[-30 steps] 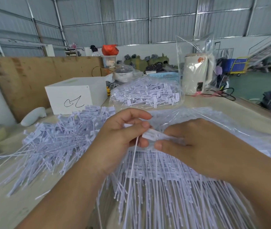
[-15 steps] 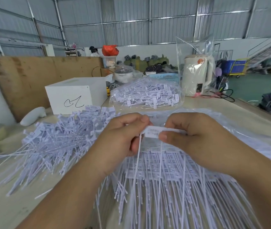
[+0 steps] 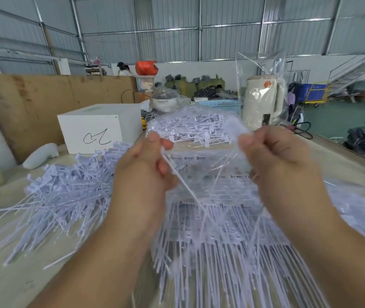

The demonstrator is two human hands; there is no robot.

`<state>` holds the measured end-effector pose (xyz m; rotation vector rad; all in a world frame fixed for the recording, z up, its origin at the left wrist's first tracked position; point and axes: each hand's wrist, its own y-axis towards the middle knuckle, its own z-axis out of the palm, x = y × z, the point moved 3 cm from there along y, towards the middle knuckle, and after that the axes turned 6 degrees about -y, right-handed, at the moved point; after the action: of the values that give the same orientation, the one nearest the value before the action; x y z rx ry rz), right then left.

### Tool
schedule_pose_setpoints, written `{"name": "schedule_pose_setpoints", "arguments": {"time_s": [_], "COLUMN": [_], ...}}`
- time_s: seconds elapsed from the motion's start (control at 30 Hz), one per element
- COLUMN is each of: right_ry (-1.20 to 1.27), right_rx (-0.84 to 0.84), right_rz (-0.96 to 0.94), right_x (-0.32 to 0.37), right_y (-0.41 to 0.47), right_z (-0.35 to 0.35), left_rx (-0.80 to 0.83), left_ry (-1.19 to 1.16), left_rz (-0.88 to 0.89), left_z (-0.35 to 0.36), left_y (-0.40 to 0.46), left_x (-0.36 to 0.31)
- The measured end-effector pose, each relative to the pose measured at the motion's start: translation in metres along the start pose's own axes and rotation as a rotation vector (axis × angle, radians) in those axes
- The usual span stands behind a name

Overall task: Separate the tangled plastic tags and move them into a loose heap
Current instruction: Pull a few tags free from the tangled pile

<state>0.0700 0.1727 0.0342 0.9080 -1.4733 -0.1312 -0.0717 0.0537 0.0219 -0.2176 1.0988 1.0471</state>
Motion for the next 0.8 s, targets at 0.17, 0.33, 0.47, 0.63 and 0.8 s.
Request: {"name": "schedule_pose_setpoints", "arguments": {"time_s": [0.17, 0.33, 0.47, 0.63, 0.8], "right_ry": [-0.049, -0.135, -0.109, -0.147, -0.146], "right_rx": [0.185, 0.425, 0.49, 0.577, 0.599], "right_rz": [-0.143, -0.155, -0.09, -0.056, -0.041], "right_x": [0.007, 0.007, 0.005, 0.001, -0.002], "right_y": [0.005, -0.001, 0.002, 0.001, -0.001], "right_z": [-0.006, 0.004, 0.001, 0.005, 0.006], "left_rx": [0.247, 0.424, 0.385, 0.466, 0.532], "left_ry": [0.399, 0.348, 0.231, 0.296, 0.412], "left_rz": [-0.05, -0.189, -0.228, -0.246, -0.188], "left_z": [0.004, 0.014, 0.014, 0.017, 0.014], "left_y": [-0.001, -0.012, -0.012, -0.014, -0.013], "left_x": [0.007, 0.017, 0.016, 0.012, 0.01]}}
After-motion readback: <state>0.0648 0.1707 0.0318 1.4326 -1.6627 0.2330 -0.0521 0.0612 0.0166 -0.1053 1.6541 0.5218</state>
